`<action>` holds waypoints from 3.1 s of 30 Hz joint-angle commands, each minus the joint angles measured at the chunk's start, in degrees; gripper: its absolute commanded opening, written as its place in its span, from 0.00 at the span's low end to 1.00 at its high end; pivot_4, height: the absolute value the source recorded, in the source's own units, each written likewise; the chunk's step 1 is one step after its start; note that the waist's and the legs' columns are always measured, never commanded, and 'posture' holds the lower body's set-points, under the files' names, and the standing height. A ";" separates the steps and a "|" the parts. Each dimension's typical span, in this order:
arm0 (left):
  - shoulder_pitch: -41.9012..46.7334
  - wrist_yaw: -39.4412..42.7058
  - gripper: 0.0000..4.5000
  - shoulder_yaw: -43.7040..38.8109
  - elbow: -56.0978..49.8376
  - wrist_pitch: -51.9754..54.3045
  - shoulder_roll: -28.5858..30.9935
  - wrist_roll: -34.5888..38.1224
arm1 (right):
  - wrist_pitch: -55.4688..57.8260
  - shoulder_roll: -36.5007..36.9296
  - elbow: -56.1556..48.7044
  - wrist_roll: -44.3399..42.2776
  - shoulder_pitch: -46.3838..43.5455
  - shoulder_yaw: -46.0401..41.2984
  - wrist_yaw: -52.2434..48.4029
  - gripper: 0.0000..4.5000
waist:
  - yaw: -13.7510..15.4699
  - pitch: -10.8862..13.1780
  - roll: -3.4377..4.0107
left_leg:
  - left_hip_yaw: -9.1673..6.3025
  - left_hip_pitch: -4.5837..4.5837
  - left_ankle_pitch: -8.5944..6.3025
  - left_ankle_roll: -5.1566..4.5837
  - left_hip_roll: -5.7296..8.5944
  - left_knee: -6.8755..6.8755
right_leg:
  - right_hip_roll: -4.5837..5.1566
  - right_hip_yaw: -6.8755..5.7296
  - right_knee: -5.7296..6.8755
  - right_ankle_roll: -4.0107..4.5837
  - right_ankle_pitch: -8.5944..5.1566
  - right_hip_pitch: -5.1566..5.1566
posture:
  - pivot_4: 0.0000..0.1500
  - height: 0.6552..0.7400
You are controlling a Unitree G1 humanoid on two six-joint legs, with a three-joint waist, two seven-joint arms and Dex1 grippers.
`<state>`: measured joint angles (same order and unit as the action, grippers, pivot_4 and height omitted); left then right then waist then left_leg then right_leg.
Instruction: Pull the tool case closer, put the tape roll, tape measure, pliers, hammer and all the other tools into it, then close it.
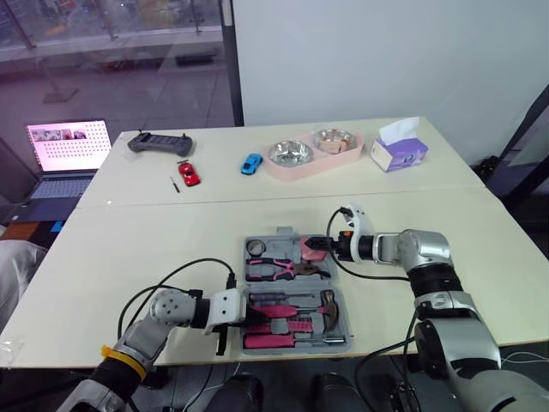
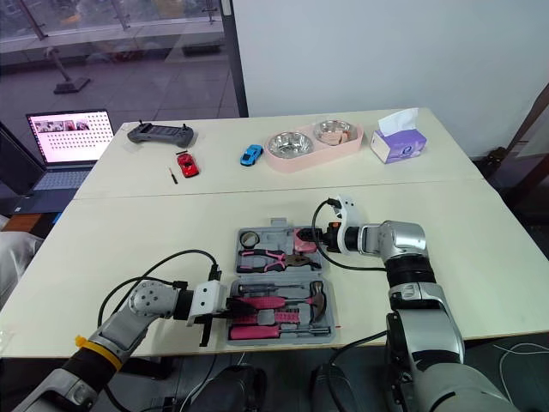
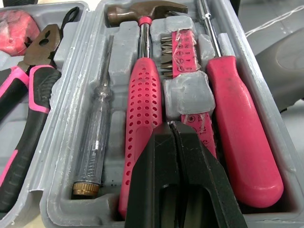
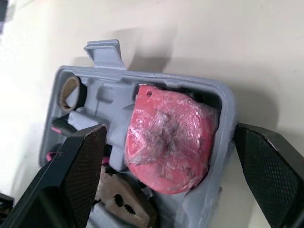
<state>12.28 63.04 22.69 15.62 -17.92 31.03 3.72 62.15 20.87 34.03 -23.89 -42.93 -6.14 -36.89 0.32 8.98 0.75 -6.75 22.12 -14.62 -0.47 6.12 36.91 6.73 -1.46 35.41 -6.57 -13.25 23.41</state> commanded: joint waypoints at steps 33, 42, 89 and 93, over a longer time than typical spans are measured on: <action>1.04 -2.58 0.00 -0.16 6.15 2.46 2.50 -4.50 | 1.30 8.21 -27.99 -11.74 9.40 -0.78 -12.63 0.97 | -0.71 0.01 0.00 | -0.06 0.13 0.00 0.00 -0.03 -0.09 | 0.06 0.02 -0.01 -0.15 -0.10 -0.02 | 1.00 1.00; 0.03 -4.41 0.00 -4.07 0.99 7.89 2.08 -0.04 | -2.62 8.75 -27.29 -11.93 9.58 0.98 -16.47 0.97 | -0.80 0.06 -0.05 | -0.07 0.19 0.00 0.00 -0.04 -0.09 | 0.06 0.02 -0.01 -0.17 -0.11 0.03 | 1.00 1.00; -14.87 9.64 0.00 -31.96 -24.95 40.31 14.58 32.43 | -13.22 36.13 -61.91 -26.44 34.78 -18.00 -31.76 0.97 | 0.63 0.64 -0.83 | 0.17 1.14 0.10 0.20 -0.28 -0.27 | 0.08 0.09 -0.28 0.47 -0.02 1.04 | 1.00 1.00; -15.45 9.56 0.00 -34.73 -26.80 40.47 16.81 32.68 | -23.69 36.53 -60.56 -18.02 43.40 -20.55 -35.06 0.97 | 1.41 0.67 -0.87 | 0.17 1.19 0.08 0.18 -0.27 -0.28 | 0.09 0.03 -0.29 0.30 0.08 1.07 | 1.00 1.00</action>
<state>-3.04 72.31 -9.12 -8.90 23.21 46.92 35.49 42.47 56.38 -26.54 -44.39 -0.23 -24.17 -70.58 1.73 9.65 -0.12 -6.56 23.31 -14.55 -0.33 5.85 36.62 6.81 -1.44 35.12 -6.28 -13.17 24.48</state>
